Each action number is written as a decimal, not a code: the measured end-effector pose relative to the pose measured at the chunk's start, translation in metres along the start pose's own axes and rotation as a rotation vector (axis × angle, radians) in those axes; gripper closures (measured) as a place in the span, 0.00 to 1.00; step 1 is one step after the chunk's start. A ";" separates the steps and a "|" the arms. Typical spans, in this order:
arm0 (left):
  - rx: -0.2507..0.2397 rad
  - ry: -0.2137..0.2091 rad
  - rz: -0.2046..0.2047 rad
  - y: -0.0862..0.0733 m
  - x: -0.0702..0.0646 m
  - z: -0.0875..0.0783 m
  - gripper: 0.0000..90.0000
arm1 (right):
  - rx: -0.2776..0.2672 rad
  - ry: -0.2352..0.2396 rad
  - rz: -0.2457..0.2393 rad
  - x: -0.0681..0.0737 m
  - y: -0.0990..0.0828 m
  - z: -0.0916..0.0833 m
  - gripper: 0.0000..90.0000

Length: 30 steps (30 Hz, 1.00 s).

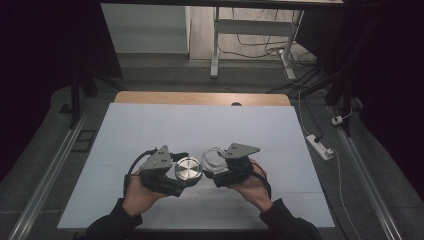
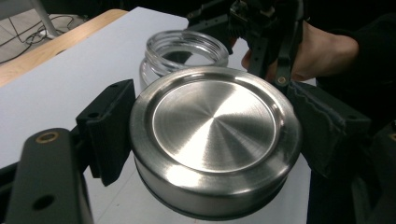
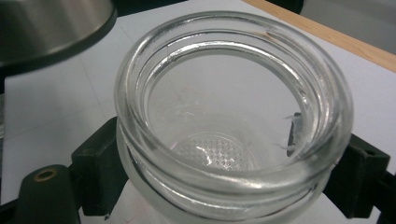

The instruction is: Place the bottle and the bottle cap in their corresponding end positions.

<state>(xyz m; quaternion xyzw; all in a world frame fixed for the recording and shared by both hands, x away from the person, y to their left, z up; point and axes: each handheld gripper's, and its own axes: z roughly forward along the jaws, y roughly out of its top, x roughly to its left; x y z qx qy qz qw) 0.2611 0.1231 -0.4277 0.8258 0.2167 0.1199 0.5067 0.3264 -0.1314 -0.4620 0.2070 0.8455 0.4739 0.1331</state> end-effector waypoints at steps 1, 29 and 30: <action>0.002 -0.004 0.002 -0.001 0.000 0.001 0.23 | 0.001 -0.002 0.000 -0.001 0.000 0.000 0.16; 0.030 -0.008 0.024 -0.039 -0.011 0.029 0.23 | -0.006 -0.036 0.009 -0.018 0.012 0.019 0.16; 0.030 -0.008 0.024 -0.039 -0.011 0.029 0.23 | -0.007 -0.037 0.009 -0.019 0.012 0.020 0.16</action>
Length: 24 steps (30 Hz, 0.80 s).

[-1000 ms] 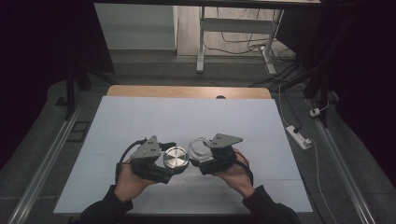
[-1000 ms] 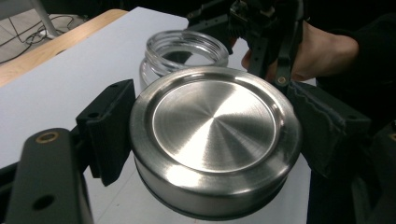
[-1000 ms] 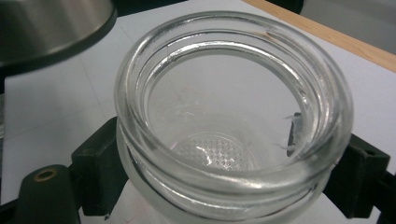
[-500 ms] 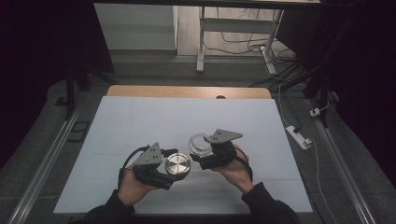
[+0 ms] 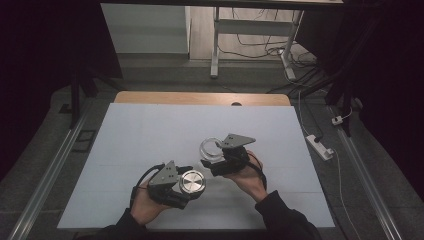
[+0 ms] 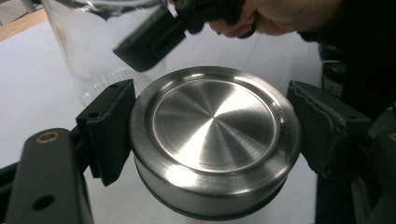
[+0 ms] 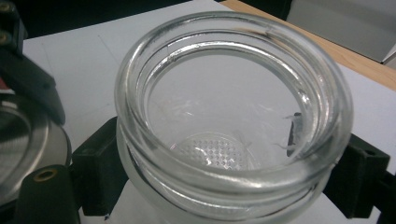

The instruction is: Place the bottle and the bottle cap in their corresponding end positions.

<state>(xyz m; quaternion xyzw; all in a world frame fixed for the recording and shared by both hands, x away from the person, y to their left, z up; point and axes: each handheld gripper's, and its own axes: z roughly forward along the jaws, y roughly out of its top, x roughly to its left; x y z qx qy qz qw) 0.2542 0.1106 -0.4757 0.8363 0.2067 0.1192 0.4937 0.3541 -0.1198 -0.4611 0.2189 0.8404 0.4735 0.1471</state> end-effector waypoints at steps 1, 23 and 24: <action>0.003 0.002 -0.004 -0.002 0.001 0.003 0.23 | 0.001 -0.002 0.001 -0.001 0.000 0.001 0.16; 0.088 -0.001 -0.023 -0.019 0.007 0.045 0.23 | 0.019 -0.033 0.003 -0.022 0.008 0.042 0.16; 0.096 -0.003 -0.022 -0.020 0.008 0.047 0.23 | 0.019 -0.032 0.004 -0.022 0.009 0.043 0.16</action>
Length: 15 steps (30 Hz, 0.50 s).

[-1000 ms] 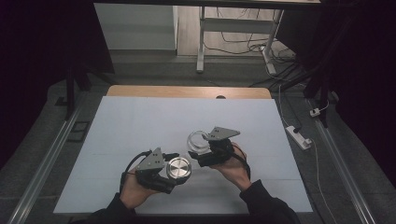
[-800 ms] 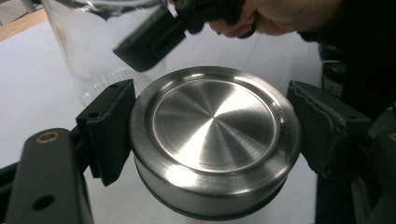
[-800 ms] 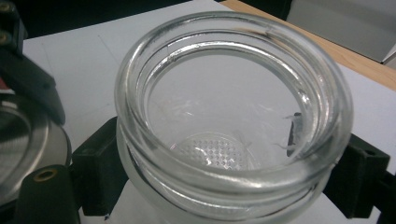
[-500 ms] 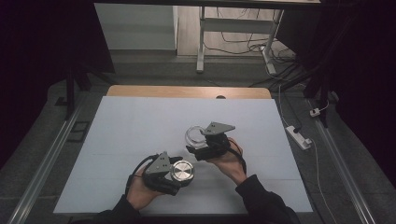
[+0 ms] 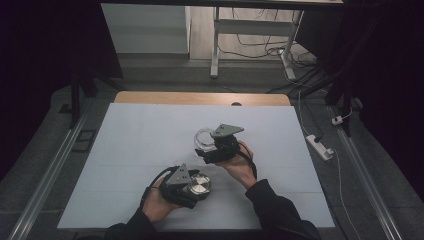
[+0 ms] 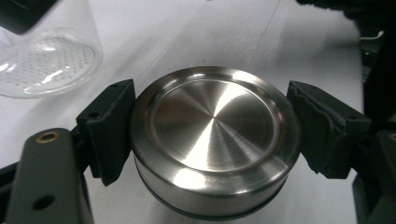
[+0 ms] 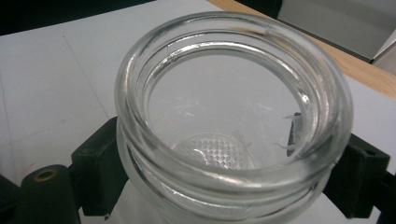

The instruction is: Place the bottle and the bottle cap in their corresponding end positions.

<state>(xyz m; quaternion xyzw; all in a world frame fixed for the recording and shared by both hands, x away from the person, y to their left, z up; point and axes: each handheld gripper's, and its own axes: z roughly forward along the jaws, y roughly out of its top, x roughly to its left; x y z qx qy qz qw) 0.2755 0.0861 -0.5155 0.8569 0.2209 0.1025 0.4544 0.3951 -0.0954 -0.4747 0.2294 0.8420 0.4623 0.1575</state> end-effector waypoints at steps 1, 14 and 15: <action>0.006 0.001 -0.001 -0.001 0.001 0.002 0.23 | 0.001 -0.002 -0.006 -0.001 0.000 0.002 0.16; 0.061 0.024 -0.004 -0.003 0.006 0.018 0.23 | 0.019 -0.021 0.000 -0.011 0.001 0.022 0.16; 0.067 0.026 -0.003 -0.003 0.007 0.019 0.23 | 0.024 -0.022 0.002 -0.013 0.000 0.026 0.16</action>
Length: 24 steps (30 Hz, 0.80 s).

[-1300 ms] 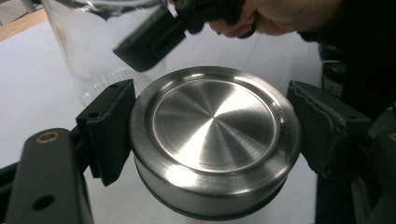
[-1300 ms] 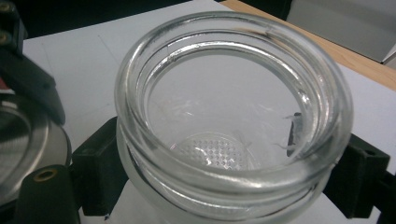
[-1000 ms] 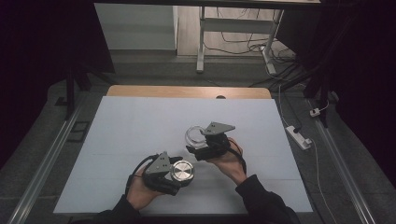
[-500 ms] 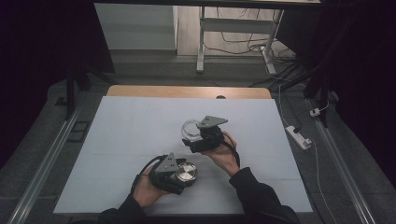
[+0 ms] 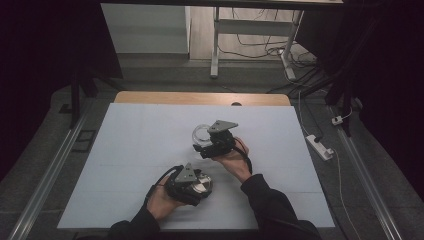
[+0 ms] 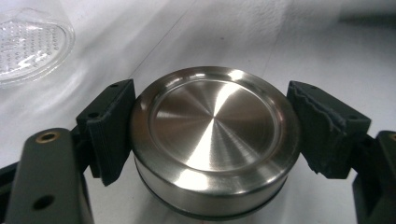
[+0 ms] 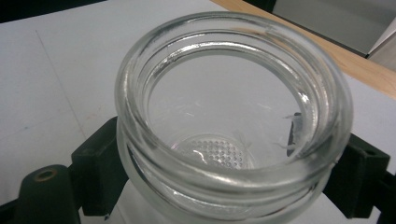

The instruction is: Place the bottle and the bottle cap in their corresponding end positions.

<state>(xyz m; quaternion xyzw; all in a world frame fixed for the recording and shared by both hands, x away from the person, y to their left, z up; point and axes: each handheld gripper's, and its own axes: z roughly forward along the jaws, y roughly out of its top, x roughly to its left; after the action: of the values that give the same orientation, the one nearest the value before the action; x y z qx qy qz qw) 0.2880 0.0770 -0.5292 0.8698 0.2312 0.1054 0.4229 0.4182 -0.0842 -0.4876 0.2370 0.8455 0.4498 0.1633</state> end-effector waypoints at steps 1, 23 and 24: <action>0.002 0.001 -0.003 0.000 0.001 0.001 0.23 | 0.002 0.000 0.002 0.000 0.000 0.002 0.16; 0.069 0.019 -0.041 -0.003 0.009 0.011 0.23 | 0.050 -0.033 -0.002 -0.010 -0.005 0.024 0.16; 0.073 0.011 -0.049 -0.004 0.010 0.011 0.23 | 0.055 -0.033 -0.004 -0.009 -0.005 0.026 0.16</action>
<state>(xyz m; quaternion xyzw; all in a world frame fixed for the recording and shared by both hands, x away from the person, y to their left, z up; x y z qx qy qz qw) 0.3001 0.0764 -0.5391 0.8782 0.2585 0.0910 0.3919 0.4372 -0.0739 -0.5056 0.2470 0.8552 0.4219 0.1718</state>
